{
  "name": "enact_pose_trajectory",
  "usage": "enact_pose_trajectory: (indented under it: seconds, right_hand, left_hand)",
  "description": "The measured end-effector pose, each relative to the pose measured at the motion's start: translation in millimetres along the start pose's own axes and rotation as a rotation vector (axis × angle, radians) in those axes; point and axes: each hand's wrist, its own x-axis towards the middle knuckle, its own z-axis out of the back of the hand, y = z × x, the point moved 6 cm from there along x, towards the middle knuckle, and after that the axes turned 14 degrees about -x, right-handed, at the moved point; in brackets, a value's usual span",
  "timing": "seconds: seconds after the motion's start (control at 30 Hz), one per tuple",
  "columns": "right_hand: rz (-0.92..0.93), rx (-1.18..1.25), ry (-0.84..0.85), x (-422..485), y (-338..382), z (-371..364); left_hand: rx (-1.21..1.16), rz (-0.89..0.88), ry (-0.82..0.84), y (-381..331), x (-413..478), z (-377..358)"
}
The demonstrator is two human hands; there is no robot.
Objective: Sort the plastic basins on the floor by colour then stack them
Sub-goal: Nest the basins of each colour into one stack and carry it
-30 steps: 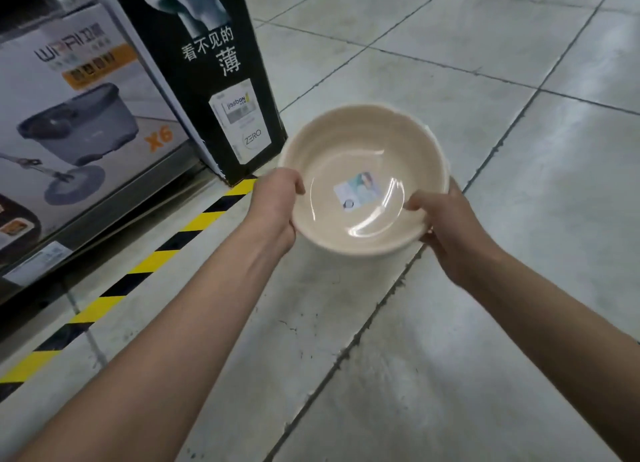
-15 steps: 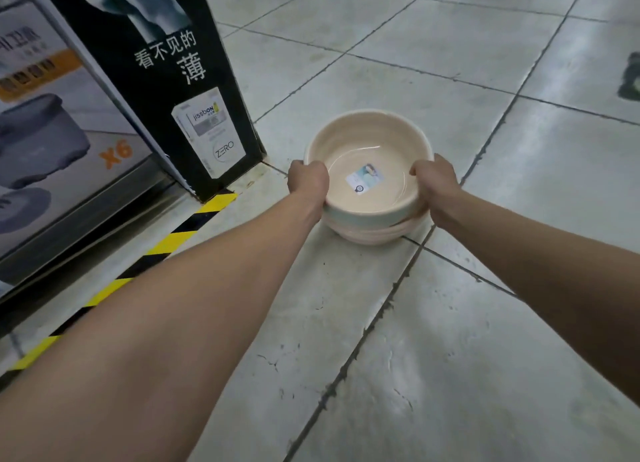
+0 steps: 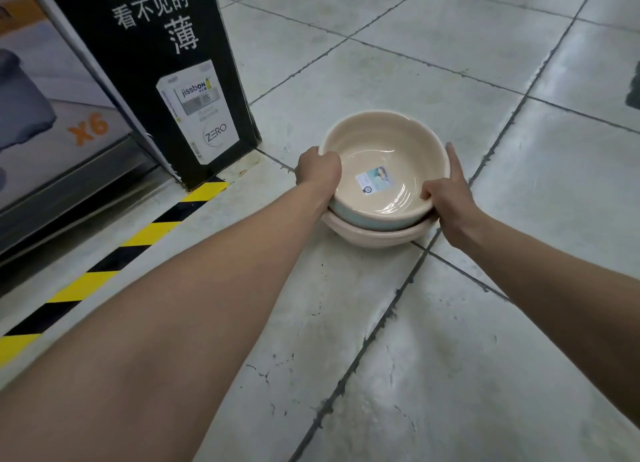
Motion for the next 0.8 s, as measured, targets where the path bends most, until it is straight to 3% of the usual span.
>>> enact_pose_trajectory:
  seconds: [0.13, 0.3, 0.4, 0.8]
  right_hand:
    - [-0.044, -0.016, -0.007, 7, 0, -2]
    - [-0.211, -0.084, 0.171, 9, 4, -6]
    - [-0.258, -0.117, 0.178, 5, 7, -5]
    - [-0.172, -0.116, 0.203, -58, -4, -22]
  left_hand:
    - [-0.023, 0.043, -0.001, 3, 10, -2]
    - [-0.039, 0.104, 0.045, 11, 13, -3]
    - [-0.047, 0.155, 0.098, 15, 13, -3]
    - [-0.076, 0.2, 0.121, 28, -49, 48]
